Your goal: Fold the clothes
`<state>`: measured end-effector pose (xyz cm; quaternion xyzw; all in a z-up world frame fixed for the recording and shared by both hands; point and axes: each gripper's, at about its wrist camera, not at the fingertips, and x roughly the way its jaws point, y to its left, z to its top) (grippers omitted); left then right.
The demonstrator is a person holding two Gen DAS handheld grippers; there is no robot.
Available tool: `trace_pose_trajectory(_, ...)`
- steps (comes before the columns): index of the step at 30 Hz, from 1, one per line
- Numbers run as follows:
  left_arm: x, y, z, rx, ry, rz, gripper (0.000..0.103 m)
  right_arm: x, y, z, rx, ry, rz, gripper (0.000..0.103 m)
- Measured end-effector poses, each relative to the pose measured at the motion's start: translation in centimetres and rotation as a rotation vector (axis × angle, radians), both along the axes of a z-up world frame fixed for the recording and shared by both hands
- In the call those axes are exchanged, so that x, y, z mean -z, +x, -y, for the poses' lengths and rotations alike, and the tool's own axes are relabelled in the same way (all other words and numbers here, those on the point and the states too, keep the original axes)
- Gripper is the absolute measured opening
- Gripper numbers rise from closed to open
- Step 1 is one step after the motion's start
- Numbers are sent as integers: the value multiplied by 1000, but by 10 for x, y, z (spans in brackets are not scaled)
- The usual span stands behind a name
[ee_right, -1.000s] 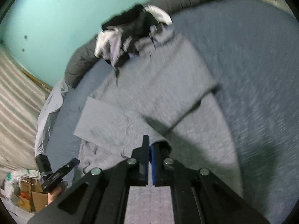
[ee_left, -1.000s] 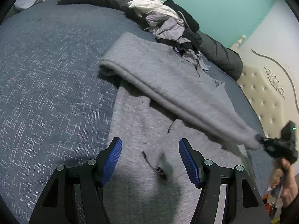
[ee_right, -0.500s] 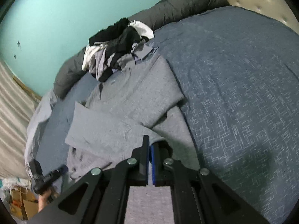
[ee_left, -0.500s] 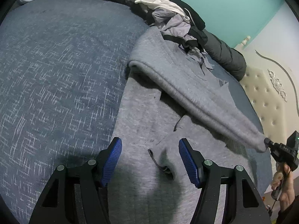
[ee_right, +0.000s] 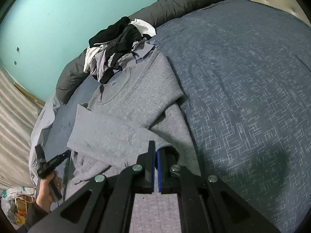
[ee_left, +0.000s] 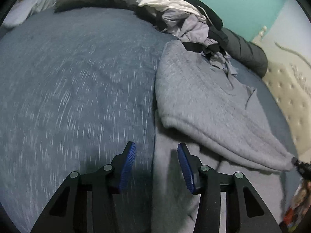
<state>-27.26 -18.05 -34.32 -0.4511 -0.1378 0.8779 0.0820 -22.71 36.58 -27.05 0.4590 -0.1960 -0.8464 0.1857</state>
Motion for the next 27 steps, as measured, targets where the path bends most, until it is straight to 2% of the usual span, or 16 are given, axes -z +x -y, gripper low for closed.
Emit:
trace_pose_trajectory(5, 6, -24, -8, 45, -24, -7, 49, 4, -3, 2, -9, -15, 13, 2)
trace_pose_trajectory(7, 4, -31, -7, 43, -20, -15, 33, 4, -3, 6, -23, -11, 15, 2)
trace_pose_trajectory(8, 3, -35, -6, 41, -32, -11, 17, 3, -3, 8, -30, -8, 14, 2)
trace_pose_trajectory(9, 3, -39, -5, 43, -49, -8, 8, 3, -3, 10, -36, -5, 13, 2)
trace_pose_trajectory(12, -8, -43, -1, 44, -108, -24, 6, 2, -2, 13, -43, -8, 11, 2)
trace_pose_trajectory(14, -19, -42, 8, 31, -120, -50, 5, 2, -1, 16, -55, -14, 15, 2)
trace_pose_trajectory(18, -24, -45, 23, 19, -127, -45, 5, 12, 5, 29, -97, 17, 46, 2)
trace_pose_trajectory(23, -4, -51, 26, 23, -134, 9, 5, 44, 9, 35, -116, 43, 154, 2)
trace_pose_trajectory(27, 4, -49, 27, 52, -128, 24, 8, 54, 11, 34, -125, 58, 185, 2)
